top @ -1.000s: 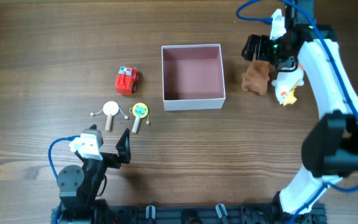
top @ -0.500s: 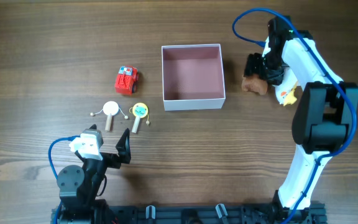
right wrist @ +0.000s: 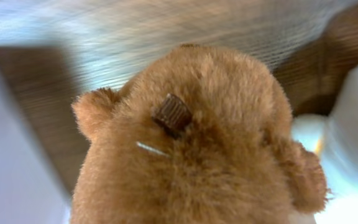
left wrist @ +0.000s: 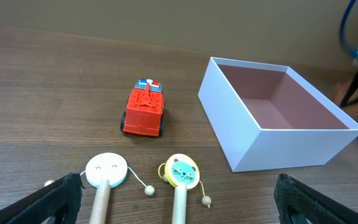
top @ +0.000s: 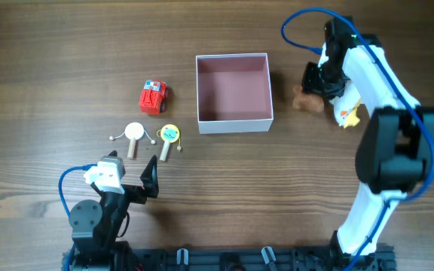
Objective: Pack container
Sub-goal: 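Carry brown plush left into the white box and release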
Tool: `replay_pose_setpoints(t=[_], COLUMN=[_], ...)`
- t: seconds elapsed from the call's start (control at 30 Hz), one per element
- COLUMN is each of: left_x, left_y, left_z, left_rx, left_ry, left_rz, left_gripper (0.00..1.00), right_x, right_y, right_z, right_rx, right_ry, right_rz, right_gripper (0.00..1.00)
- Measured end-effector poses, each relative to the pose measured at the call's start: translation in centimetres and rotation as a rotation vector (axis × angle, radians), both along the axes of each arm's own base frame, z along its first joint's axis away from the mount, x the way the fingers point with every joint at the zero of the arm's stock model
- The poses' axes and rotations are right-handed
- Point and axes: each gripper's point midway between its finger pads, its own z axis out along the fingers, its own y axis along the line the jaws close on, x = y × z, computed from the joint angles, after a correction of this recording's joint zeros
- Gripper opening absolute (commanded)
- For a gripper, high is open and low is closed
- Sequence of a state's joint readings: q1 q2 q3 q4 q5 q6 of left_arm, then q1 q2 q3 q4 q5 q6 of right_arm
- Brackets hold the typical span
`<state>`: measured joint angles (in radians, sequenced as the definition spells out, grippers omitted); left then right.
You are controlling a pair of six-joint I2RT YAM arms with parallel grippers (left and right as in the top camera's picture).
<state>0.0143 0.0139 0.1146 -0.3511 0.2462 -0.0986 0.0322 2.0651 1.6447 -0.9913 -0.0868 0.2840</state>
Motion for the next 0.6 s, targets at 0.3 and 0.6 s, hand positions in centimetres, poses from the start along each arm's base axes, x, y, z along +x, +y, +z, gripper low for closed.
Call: replay_pose_setpoints(t=[0.3, 0.6], left_x=[0.0, 0.0], left_y=[0.0, 0.0], left_z=[0.0, 0.0], left_rx=[0.0, 0.0], left_ry=[0.0, 0.0], left_rz=[0.0, 0.0], left_gripper=[1.0, 1.0], right_x=[-3.0, -2.3], right_y=[13.0, 21.0], right_z=[20.3, 17.0], right_rx=[0.097, 0.108], right_ry=[-0.539, -0.544], right_rz=[0.302, 0.423], right_gripper=[0.04, 0.04])
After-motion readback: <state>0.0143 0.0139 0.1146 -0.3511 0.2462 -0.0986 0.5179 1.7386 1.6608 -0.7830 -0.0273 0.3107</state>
